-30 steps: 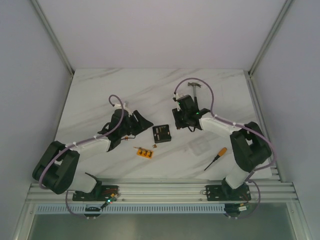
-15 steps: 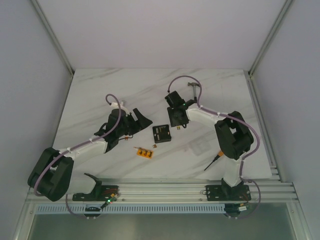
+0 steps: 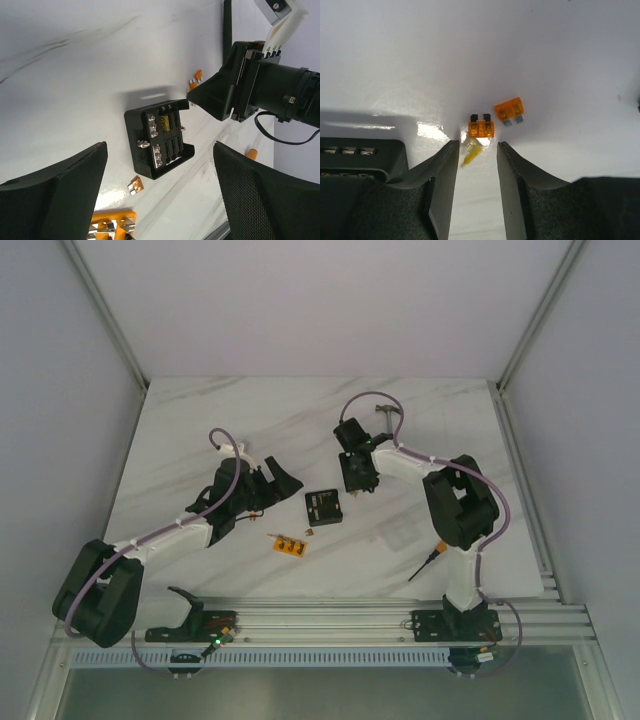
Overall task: Snap on the fuse box
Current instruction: Pick up the fuse from the center of the board.
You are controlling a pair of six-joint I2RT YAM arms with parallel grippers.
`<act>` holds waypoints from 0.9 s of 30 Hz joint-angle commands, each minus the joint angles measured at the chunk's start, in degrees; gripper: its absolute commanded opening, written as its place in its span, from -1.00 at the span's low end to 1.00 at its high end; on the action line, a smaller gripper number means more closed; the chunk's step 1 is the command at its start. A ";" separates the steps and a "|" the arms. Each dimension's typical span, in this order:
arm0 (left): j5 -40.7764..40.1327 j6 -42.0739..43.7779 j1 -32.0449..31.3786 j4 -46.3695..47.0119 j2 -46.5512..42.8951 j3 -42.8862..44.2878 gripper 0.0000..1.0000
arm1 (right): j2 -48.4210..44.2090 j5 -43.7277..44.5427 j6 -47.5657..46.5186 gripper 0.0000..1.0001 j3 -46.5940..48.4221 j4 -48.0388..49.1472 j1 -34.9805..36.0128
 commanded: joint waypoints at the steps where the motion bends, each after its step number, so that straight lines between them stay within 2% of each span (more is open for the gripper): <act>1: -0.40 1.26 0.41 -1.01 -0.57 -0.19 0.91 | 1.74 -2.54 -0.13 -0.15 1.89 -2.59 0.14; 19: 0.36 1.12 0.37 -1.09 -0.36 -0.17 0.93 | 3.82 -0.86 -1.08 -0.17 3.53 -5.03 0.60; 27: 0.17 1.30 0.42 -1.35 -1.16 -0.32 0.93 | -0.22 0.82 -2.79 -0.11 -1.03 -5.67 -0.51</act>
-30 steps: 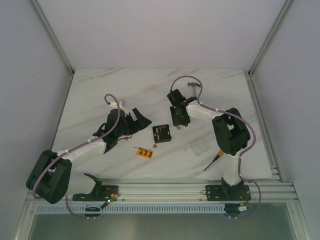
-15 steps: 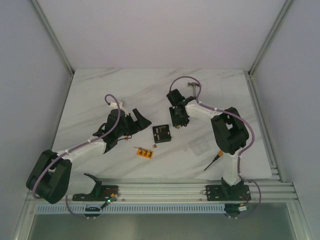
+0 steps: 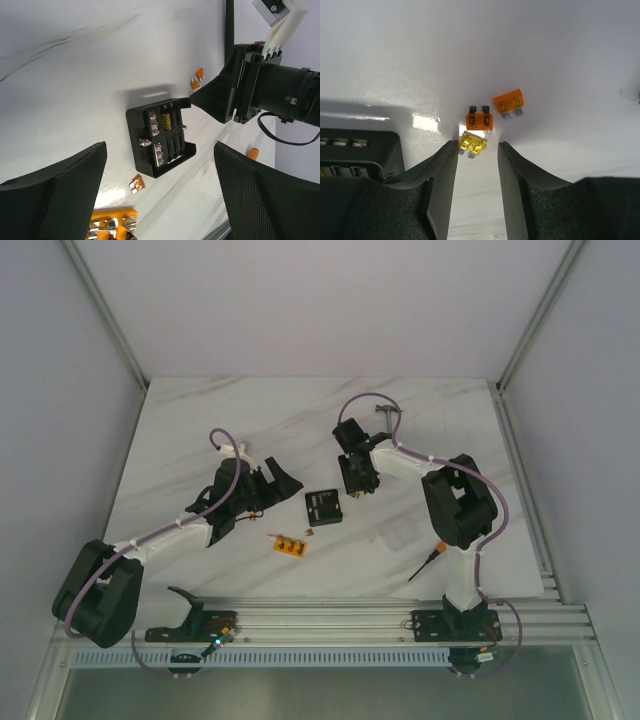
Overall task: Snap on the fuse box
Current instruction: Pick up the fuse from the center of the board.
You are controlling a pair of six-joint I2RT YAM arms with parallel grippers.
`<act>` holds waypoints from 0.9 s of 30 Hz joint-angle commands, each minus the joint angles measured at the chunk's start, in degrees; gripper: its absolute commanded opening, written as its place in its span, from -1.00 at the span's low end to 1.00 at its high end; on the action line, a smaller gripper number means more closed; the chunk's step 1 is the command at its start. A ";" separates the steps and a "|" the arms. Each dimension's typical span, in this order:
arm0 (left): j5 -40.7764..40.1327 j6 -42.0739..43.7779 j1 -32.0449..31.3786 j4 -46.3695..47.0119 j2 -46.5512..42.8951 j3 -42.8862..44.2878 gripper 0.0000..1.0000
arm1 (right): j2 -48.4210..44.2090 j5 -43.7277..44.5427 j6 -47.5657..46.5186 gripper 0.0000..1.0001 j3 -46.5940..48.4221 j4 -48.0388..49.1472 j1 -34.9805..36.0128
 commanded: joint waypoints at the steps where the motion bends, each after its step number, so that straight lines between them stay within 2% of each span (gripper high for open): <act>1: 0.17 1.11 0.40 -0.50 -1.04 -0.29 0.94 | -1.63 1.44 -1.60 -0.11 -2.57 -3.10 -0.73; 12: 0.18 1.27 0.41 -0.74 -1.55 -0.19 0.95 | -0.39 -2.21 -2.81 -0.07 1.64 -2.81 -0.92; 18: 0.29 1.27 0.43 -0.82 -1.77 -0.38 0.95 | 1.81 -1.93 1.42 -0.11 4.36 -2.71 -1.35; 27: 0.09 1.46 0.50 -1.03 -2.17 -0.33 0.96 | 1.04 -0.34 5.06 -0.12 2.95 -3.04 -1.30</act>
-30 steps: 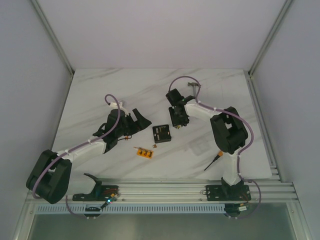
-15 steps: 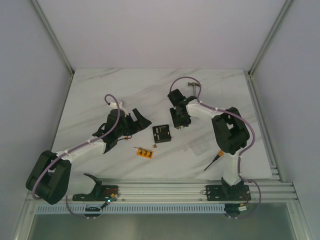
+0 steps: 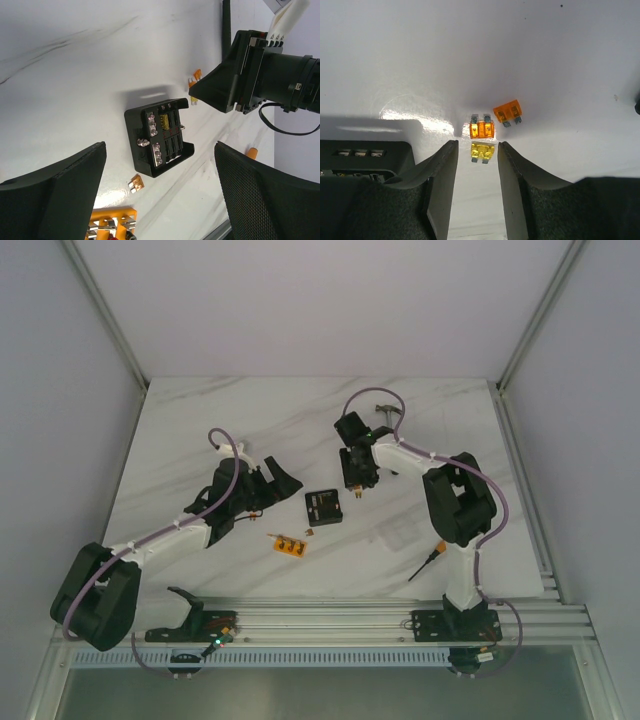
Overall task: Snap on the fuse box
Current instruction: Pick up the fuse from the center of the board.
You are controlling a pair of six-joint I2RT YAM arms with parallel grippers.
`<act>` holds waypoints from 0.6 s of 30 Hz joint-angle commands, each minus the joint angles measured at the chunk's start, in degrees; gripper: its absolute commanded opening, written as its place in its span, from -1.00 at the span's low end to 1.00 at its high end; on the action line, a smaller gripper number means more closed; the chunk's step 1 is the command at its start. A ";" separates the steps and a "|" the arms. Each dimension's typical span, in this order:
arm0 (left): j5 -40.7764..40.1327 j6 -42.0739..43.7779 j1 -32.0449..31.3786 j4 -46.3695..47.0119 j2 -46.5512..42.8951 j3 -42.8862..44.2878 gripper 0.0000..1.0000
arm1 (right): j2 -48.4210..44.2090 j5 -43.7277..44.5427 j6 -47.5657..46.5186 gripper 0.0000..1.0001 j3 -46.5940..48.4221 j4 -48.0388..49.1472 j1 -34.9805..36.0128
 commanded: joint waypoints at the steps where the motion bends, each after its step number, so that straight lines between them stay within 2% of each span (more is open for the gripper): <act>1: 0.04 1.02 0.44 -0.74 -1.10 -0.30 0.96 | 0.57 1.18 2.16 -0.13 0.02 -1.54 -0.06; 12: 0.17 0.93 0.44 -0.81 -1.43 -0.35 0.96 | 1.87 3.05 1.69 -0.17 -0.90 -2.96 -0.07; 18: 0.34 0.82 0.39 -0.89 -1.56 -0.34 0.96 | 2.84 1.22 1.02 -0.24 -1.34 -2.82 -0.02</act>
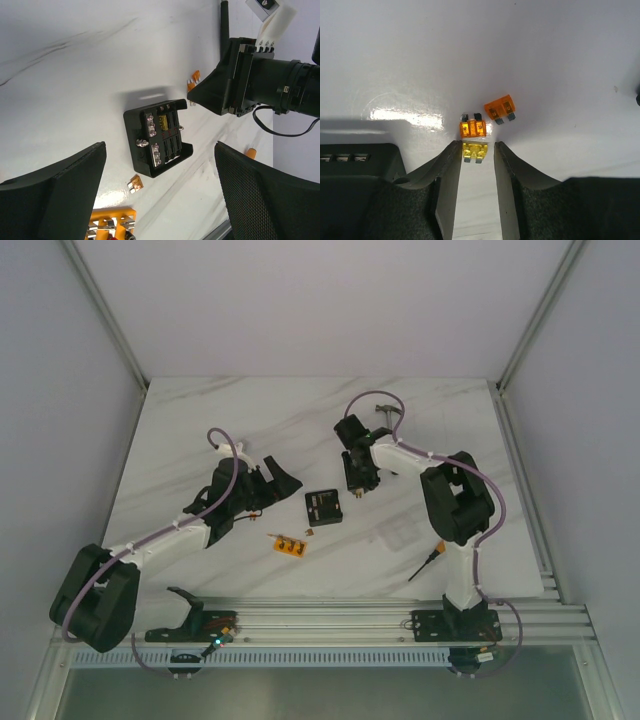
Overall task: Snap on the fuse box
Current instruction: Pick up the fuse from the center of the board.
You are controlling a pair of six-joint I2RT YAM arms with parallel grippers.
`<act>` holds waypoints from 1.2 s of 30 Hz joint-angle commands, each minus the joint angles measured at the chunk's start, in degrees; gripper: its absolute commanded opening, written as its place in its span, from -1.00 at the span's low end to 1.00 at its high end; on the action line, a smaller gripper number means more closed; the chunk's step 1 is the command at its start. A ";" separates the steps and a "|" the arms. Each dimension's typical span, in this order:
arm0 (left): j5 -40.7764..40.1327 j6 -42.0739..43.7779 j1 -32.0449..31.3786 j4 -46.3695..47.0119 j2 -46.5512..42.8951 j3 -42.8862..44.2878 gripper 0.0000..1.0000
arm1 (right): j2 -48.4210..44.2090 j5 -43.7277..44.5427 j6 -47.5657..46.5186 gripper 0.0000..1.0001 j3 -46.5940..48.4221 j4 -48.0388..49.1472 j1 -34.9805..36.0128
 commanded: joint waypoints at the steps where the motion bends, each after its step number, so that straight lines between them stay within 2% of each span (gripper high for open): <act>1: 0.27 0.83 0.23 -0.85 -1.20 -0.41 0.96 | 1.89 -0.55 -0.36 -0.24 -1.16 -1.21 0.02; 10: 0.40 0.64 0.31 -0.94 -1.47 -0.47 0.95 | 2.01 -0.05 0.21 -0.26 -1.81 -0.40 -0.02; 22: 1.40 1.19 -1.13 1.48 -1.70 -0.26 0.88 | -5.95 0.70 2.33 -0.59 -4.36 3.44 1.55; 27: 0.85 1.86 -4.52 6.82 -1.99 -0.53 0.79 | -11.39 0.76 3.68 -0.59 -6.43 7.04 3.43; 36: -8.71 2.51 -11.97 20.07 -3.17 -4.13 0.57 | -21.51 -1.36 8.37 -0.59 -11.88 14.53 7.40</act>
